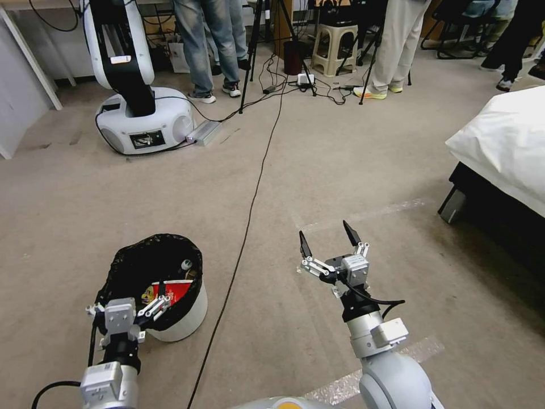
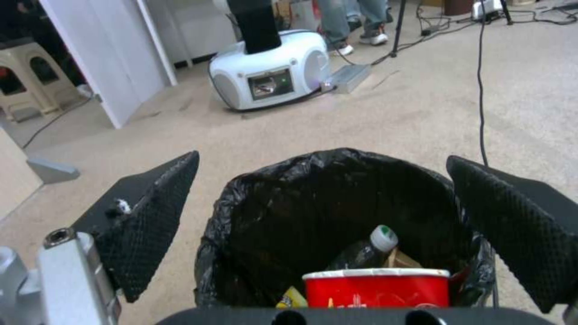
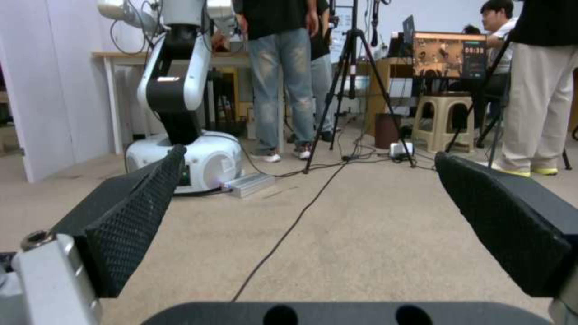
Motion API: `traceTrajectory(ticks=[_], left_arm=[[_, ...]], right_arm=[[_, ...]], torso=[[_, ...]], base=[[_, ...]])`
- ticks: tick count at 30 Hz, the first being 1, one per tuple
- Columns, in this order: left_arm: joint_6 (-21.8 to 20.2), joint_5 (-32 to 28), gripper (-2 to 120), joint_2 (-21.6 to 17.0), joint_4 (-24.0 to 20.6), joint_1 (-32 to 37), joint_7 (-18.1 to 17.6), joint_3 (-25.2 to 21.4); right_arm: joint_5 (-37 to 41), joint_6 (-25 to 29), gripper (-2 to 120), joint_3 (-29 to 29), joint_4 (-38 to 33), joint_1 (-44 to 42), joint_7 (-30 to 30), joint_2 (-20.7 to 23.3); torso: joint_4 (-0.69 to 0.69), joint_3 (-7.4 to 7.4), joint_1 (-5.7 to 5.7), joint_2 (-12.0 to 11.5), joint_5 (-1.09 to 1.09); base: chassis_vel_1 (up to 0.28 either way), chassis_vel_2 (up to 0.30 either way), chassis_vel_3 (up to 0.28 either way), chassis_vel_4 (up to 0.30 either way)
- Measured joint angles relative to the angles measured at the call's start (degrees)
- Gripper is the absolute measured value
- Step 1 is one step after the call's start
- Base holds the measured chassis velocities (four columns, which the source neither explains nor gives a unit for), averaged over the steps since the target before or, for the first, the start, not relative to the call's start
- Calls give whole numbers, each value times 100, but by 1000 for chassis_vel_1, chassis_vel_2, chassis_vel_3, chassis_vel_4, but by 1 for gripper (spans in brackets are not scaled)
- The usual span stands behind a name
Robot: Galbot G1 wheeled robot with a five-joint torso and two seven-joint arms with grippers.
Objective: Pick up the trash bin, then pick up the garbage from the floor and place it into the trash bin.
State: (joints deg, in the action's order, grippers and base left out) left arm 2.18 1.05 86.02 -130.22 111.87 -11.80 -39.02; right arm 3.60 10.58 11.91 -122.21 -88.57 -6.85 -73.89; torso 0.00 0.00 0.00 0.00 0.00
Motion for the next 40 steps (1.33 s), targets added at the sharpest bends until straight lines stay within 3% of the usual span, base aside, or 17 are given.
traceTrajectory(ticks=[40], left_arm=[[-38, -24, 100, -6, 12, -22, -18, -16]], right_arm=[[-1, -4, 100, 3, 5, 2, 9, 9]], torso=[[0, 0, 0, 0, 0]], base=[[0, 0, 0, 0]])
